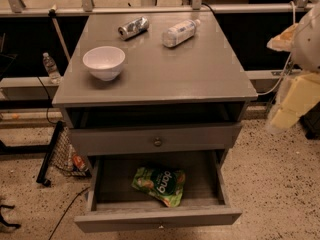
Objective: Pick green rice chip bag from middle drawer and place on counter
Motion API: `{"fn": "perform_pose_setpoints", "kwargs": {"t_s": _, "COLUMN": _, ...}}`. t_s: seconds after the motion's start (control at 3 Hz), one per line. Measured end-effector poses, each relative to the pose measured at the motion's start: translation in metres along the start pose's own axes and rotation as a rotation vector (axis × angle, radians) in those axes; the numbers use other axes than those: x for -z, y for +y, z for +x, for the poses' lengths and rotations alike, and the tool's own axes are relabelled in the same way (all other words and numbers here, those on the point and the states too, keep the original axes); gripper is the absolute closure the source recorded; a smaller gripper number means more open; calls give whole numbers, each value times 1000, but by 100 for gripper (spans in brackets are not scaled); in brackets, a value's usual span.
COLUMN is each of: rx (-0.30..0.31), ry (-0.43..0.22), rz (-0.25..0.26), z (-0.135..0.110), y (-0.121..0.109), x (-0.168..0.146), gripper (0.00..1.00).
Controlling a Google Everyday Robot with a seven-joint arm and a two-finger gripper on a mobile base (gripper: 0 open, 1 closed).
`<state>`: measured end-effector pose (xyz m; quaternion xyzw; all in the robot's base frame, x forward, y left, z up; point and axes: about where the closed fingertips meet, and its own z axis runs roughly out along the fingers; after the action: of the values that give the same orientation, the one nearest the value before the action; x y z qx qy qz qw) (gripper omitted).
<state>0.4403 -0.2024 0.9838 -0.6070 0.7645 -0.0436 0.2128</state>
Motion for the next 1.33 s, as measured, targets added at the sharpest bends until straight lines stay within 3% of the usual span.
{"fn": "perform_pose_setpoints", "kwargs": {"t_s": 0.67, "rx": -22, "ry": -109, "rz": -94, "z": 11, "y": 24, "x": -82, "gripper": 0}}
{"fn": "perform_pose_setpoints", "kwargs": {"t_s": 1.0, "rx": -25, "ry": -113, "rz": -94, "z": 12, "y": 24, "x": -85, "gripper": 0}}
{"fn": "perform_pose_setpoints", "kwargs": {"t_s": 1.33, "rx": -48, "ry": -144, "rz": -96, "z": 23, "y": 26, "x": -112, "gripper": 0}}
